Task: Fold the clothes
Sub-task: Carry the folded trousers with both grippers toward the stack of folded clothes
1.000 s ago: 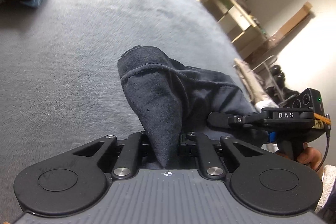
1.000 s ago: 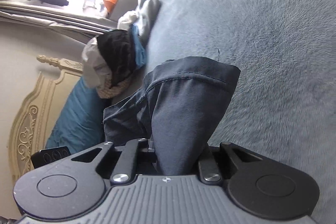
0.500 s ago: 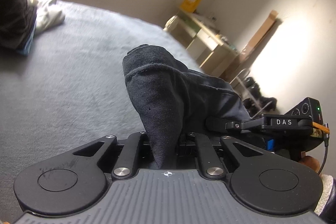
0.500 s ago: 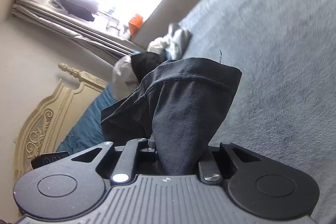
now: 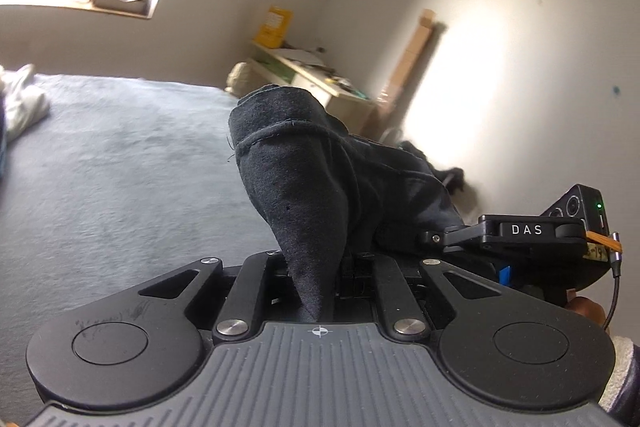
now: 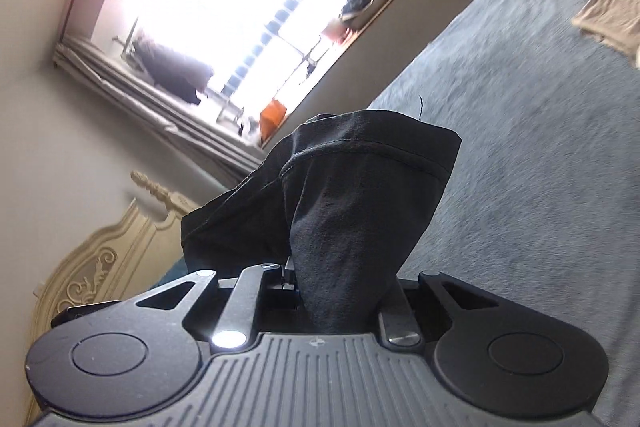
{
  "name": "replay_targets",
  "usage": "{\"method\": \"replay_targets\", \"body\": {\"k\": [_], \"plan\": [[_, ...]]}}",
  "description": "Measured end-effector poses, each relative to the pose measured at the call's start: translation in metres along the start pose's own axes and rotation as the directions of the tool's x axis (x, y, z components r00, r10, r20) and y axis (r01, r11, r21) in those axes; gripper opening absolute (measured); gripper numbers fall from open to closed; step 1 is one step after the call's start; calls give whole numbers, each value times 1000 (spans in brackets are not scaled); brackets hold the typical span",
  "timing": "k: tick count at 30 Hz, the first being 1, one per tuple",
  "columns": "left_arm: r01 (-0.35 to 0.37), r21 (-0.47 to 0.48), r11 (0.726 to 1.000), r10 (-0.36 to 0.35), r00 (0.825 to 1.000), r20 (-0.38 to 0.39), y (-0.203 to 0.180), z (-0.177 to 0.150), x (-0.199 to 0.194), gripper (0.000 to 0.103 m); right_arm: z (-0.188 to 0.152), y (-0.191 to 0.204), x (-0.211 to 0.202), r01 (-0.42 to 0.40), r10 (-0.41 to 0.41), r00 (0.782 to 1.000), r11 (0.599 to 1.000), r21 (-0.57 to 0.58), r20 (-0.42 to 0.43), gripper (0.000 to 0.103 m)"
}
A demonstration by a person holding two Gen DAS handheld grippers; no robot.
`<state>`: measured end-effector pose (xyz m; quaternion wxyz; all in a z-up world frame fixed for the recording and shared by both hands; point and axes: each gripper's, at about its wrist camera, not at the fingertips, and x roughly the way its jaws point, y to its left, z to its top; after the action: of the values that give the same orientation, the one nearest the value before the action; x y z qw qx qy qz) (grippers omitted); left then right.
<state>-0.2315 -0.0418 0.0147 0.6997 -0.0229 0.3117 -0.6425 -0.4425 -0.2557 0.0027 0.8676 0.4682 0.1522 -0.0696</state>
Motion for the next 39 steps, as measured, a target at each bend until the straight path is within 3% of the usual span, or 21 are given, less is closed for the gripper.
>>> {"method": "replay_targets", "body": {"k": [5, 10, 15, 22, 30, 39], "plan": [[74, 43, 996, -72, 996, -44, -45, -5, 25, 10, -2, -11, -57, 34, -33, 997, 999, -10, 63, 16], [170, 62, 983, -165, 983, -79, -95, -3, 75, 10, 16, -27, -122, 100, -94, 987, 994, -35, 134, 16], [246, 57, 968, -238, 964, -115, -138, 0, 145, 10, 57, -61, -175, 175, -166, 969, 984, -38, 181, 16], [289, -38, 957, -291, 941, -176, -178, -11, 255, 10, 125, -137, -220, 236, -227, 964, 971, -46, 139, 16], [276, -171, 946, -315, 906, -282, -162, -26, 380, 9, 201, -247, -208, 276, -276, 961, 961, -3, 15, 16], [167, -202, 965, -232, 900, -370, -109, -28, 472, 9, 252, -357, -139, 281, -273, 951, 959, 33, -147, 16]]}}
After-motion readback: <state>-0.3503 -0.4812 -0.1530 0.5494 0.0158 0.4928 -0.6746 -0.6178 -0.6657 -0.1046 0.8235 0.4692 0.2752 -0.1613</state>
